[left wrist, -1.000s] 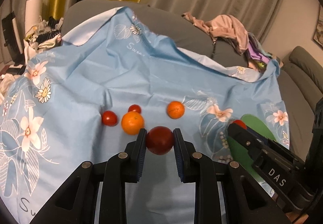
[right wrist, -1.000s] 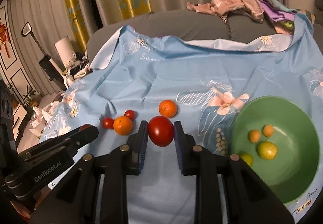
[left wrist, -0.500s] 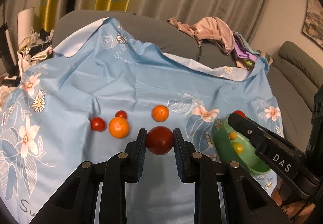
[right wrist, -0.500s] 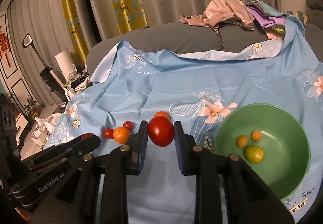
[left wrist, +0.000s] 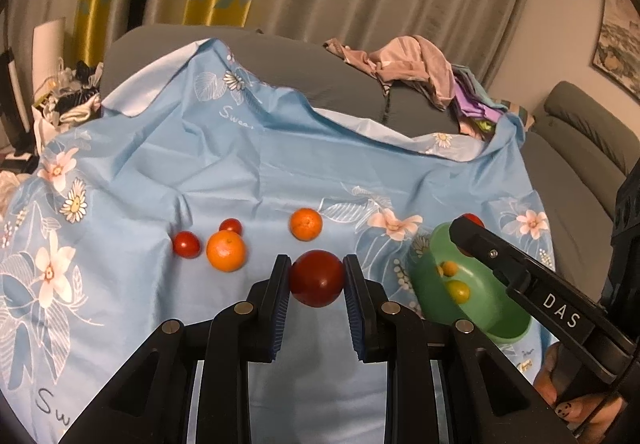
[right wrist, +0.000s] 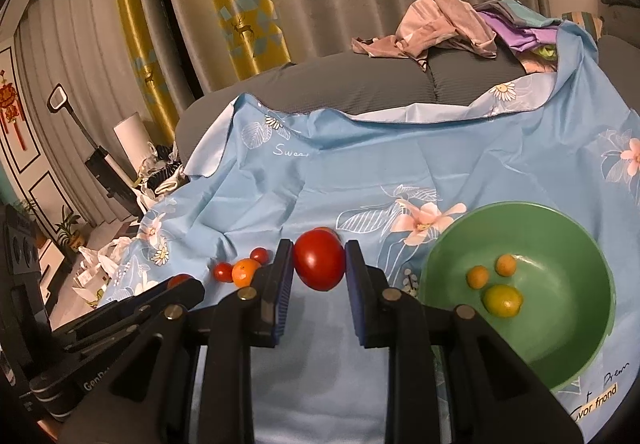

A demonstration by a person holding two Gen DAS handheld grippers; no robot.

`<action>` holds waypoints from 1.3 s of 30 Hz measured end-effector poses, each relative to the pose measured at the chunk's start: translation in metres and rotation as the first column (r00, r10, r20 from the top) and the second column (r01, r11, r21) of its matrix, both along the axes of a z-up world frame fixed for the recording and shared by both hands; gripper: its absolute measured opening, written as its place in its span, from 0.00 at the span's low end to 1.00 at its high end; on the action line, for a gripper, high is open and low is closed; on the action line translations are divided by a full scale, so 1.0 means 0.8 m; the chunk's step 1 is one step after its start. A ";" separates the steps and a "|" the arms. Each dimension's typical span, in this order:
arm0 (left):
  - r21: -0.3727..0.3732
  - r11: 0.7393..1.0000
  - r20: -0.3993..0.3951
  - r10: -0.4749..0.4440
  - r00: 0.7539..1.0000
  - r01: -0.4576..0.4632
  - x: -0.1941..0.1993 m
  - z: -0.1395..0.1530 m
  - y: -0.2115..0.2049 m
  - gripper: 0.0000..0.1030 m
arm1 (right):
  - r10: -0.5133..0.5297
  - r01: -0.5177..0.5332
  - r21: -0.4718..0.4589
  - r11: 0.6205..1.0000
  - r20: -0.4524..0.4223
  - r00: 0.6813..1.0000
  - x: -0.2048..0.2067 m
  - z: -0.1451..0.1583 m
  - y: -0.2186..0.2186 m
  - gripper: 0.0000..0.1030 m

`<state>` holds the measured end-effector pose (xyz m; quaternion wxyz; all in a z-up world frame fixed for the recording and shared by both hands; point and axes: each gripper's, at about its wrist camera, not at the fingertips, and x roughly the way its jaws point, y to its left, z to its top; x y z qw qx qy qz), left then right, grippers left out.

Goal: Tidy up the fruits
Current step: 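Carry both tomatoes toward the green bowl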

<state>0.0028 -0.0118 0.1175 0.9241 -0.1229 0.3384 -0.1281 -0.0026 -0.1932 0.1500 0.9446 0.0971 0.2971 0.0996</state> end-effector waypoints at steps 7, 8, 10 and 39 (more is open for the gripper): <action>-0.018 1.000 0.020 -0.008 1.000 0.008 -0.011 0.008 -0.001 0.25 | -0.007 0.007 0.017 1.000 0.015 1.000 -0.007 0.005 -0.007 0.26; -0.024 1.000 0.018 -0.011 1.000 0.011 -0.012 0.009 0.000 0.25 | -0.011 0.011 0.012 1.000 0.017 1.000 -0.008 0.005 -0.006 0.26; -0.025 1.000 0.019 -0.016 1.000 0.017 -0.014 0.010 0.000 0.25 | -0.023 0.023 0.001 1.000 0.018 1.000 -0.011 0.006 -0.006 0.26; -0.011 0.979 0.021 -0.202 0.979 0.202 0.014 0.019 -0.114 0.25 | -0.248 0.247 0.009 0.969 0.024 0.969 -0.026 0.009 -0.097 0.26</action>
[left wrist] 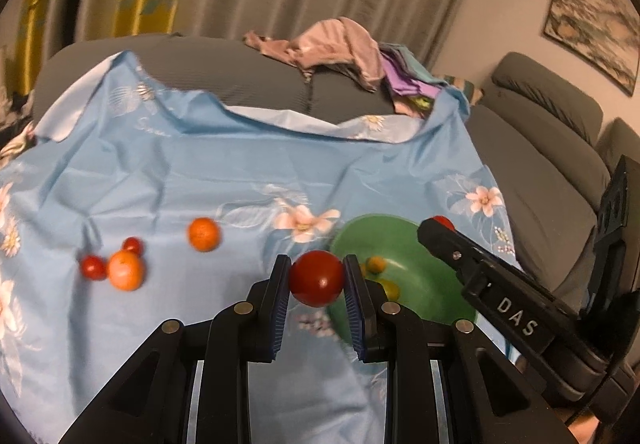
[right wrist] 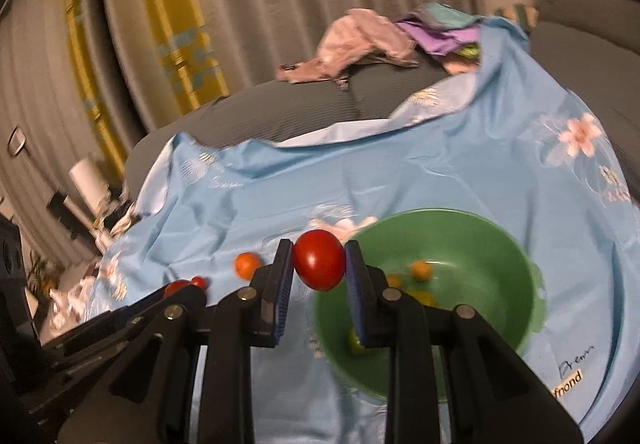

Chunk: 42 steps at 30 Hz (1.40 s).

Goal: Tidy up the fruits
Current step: 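Carry both tomatoes toward the green bowl, then lower both tomatoes into the green bowl and open both tools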

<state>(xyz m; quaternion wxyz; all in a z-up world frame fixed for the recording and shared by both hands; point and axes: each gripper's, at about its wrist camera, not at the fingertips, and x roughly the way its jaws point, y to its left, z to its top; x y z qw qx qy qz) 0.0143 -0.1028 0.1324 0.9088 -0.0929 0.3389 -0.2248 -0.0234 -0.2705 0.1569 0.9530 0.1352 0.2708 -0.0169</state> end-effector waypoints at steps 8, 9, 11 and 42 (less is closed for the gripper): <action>0.065 0.996 -0.035 -0.059 0.998 0.061 0.019 -0.023 -0.067 0.25 | -0.125 0.128 0.057 0.990 -0.048 0.991 0.001 -0.016 -0.060 0.26; 0.074 0.995 -0.039 -0.062 0.997 0.064 0.021 -0.025 -0.073 0.25 | -0.137 0.140 0.057 0.988 -0.056 0.989 0.001 -0.017 -0.063 0.26; 0.095 0.993 -0.044 -0.069 0.997 0.073 0.024 -0.032 -0.086 0.25 | -0.156 0.161 0.060 0.985 -0.071 0.985 0.003 -0.021 -0.071 0.26; 0.162 0.971 -0.132 -0.157 0.979 0.177 0.033 -0.073 -0.153 0.25 | -0.233 0.253 0.081 0.964 -0.197 0.952 0.016 -0.054 -0.113 0.27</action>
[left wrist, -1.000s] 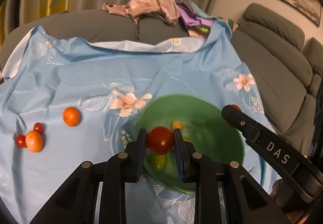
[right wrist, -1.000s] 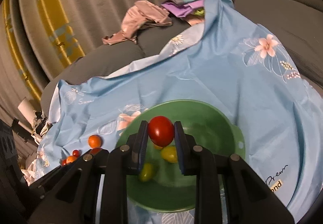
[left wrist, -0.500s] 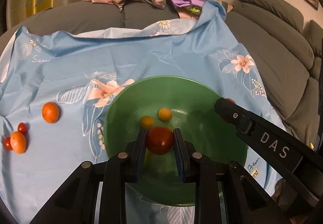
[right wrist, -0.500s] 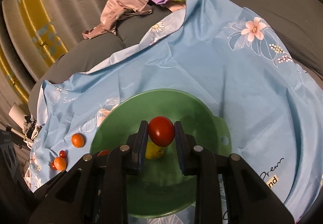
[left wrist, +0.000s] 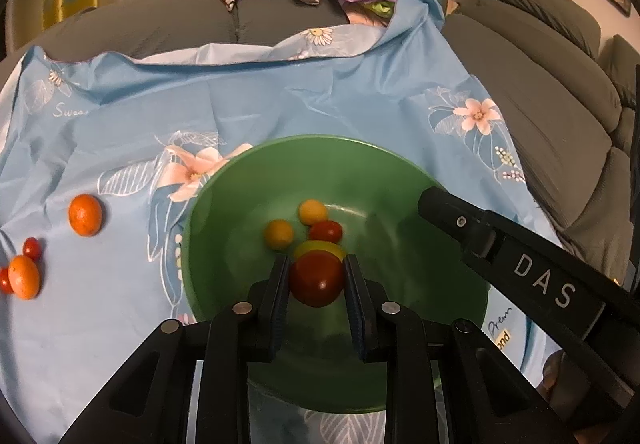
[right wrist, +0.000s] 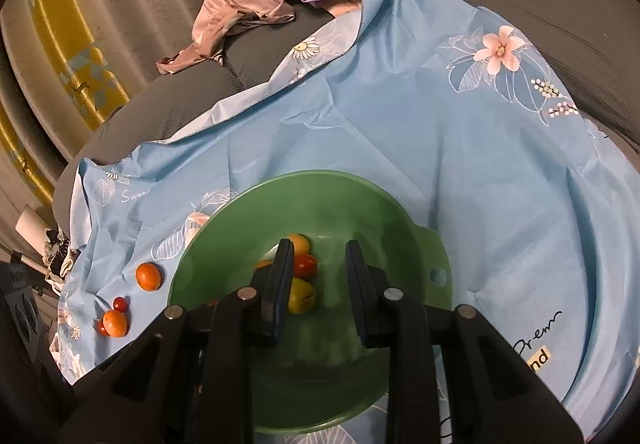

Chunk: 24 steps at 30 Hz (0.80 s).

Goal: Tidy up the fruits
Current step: 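Lower both tomatoes into the green bowl and open both tools, then lift both open tools away from the green bowl toward the oranges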

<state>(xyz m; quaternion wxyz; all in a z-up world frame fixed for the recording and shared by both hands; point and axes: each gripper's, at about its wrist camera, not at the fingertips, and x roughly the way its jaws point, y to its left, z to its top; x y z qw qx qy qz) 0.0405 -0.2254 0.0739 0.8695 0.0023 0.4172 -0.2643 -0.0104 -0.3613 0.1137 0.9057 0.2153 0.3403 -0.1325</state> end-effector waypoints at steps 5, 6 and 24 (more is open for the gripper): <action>-0.030 0.999 -0.012 -0.013 1.000 0.013 -0.002 0.007 0.008 0.32 | 0.000 0.000 0.008 1.000 0.013 1.000 -0.001 0.002 0.000 0.29; -0.046 0.999 -0.017 -0.009 1.000 0.008 -0.002 0.010 0.013 0.33 | 0.000 0.000 0.010 1.000 0.016 1.000 -0.001 0.003 0.001 0.33; -0.024 0.802 0.003 0.597 0.802 -0.597 0.020 0.019 0.338 0.34 | 0.391 -0.401 0.106 0.910 0.101 0.915 0.059 0.016 0.142 0.53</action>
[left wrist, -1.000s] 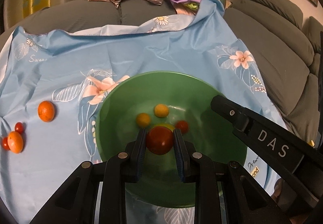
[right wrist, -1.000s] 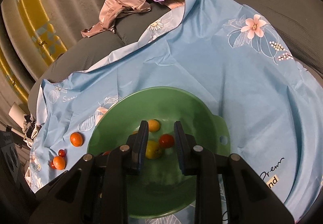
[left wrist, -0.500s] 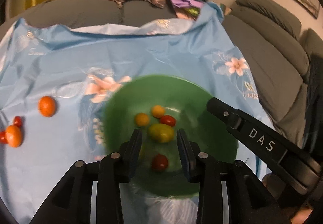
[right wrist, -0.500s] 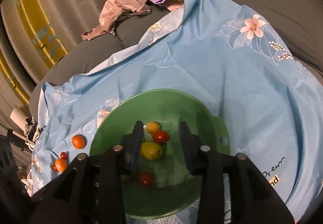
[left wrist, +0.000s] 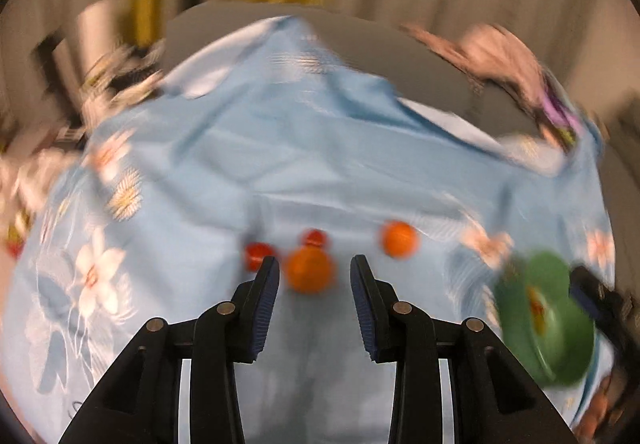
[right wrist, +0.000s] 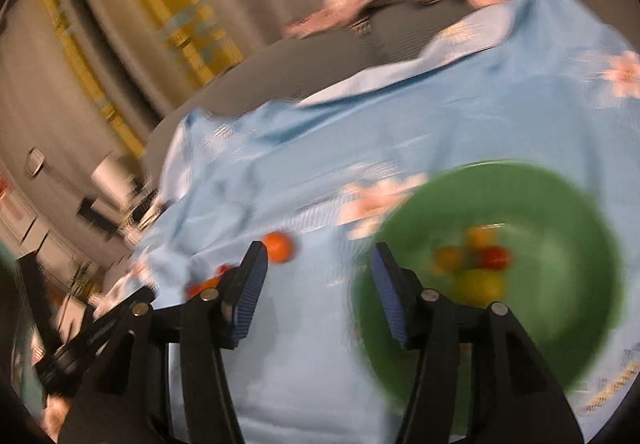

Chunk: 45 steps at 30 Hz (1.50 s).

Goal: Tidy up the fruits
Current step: 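Lift both open tools away from the green bowl toward the oranges, then grasp a small orange with the left tool while the right tool grasps another orange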

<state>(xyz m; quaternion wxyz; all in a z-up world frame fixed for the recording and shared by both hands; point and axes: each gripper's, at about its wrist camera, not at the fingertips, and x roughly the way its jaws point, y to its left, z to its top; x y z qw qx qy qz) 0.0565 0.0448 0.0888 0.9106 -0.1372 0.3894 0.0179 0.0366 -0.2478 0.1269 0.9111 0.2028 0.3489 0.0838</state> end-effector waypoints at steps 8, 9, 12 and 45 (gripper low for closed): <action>-0.085 0.995 -0.059 -0.054 0.997 0.049 0.044 -0.044 0.005 0.34 | 0.103 -0.116 -0.108 0.987 -0.119 0.988 0.081 -0.024 0.101 0.53; -0.076 0.996 -0.081 -0.052 0.995 0.046 0.053 -0.053 0.002 0.34 | 0.096 -0.118 -0.148 0.982 -0.147 0.984 0.100 -0.033 0.112 0.53; -0.062 0.997 -0.145 -0.053 0.988 0.044 0.070 -0.073 -0.002 0.34 | 0.076 -0.116 -0.203 0.972 -0.197 0.977 0.141 -0.058 0.129 0.53; -0.126 0.986 -0.100 -0.121 0.988 0.108 0.080 -0.073 -0.009 0.35 | 0.213 -0.272 -0.143 0.952 -0.329 0.920 0.113 -0.101 0.123 0.41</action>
